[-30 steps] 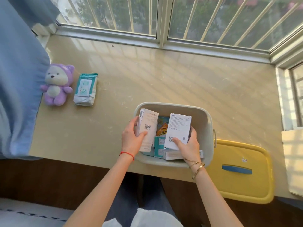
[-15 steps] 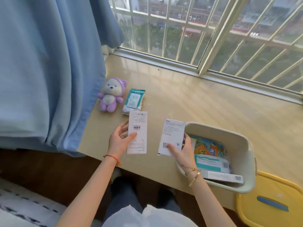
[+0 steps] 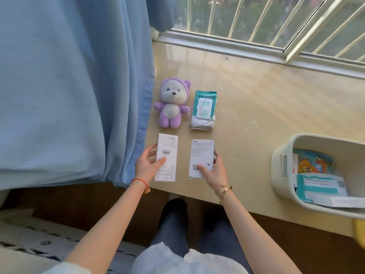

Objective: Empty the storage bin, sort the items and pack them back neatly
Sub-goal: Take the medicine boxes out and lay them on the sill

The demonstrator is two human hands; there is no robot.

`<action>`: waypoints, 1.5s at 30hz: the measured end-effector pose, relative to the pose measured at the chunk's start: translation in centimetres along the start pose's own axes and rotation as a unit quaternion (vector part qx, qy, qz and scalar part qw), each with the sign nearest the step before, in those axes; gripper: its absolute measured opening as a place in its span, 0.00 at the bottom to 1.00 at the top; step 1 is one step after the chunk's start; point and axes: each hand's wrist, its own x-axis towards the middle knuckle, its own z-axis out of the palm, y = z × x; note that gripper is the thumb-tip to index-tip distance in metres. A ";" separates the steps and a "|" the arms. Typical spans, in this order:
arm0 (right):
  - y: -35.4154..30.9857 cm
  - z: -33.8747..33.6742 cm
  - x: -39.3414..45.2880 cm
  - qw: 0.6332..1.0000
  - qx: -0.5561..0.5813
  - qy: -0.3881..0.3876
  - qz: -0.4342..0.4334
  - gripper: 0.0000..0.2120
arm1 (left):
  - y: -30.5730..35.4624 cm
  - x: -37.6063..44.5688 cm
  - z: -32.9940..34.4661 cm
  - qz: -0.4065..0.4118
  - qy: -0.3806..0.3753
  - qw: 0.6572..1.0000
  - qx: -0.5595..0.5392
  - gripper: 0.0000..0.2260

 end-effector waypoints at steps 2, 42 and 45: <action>0.5 1.9 1.3 1.000 -0.001 0.015 0.009 0.36 | -1.3 2.1 -0.4 -0.008 -0.005 1.000 0.012 0.28; 9.1 -21.6 -4.7 0.915 -0.304 0.181 -0.194 0.22 | 4.2 -8.6 15.0 0.285 0.028 0.886 0.364 0.13; 11.1 -28.8 -5.5 0.911 -0.311 0.187 -0.196 0.21 | 5.2 -11.7 21.3 0.305 0.022 0.886 0.349 0.14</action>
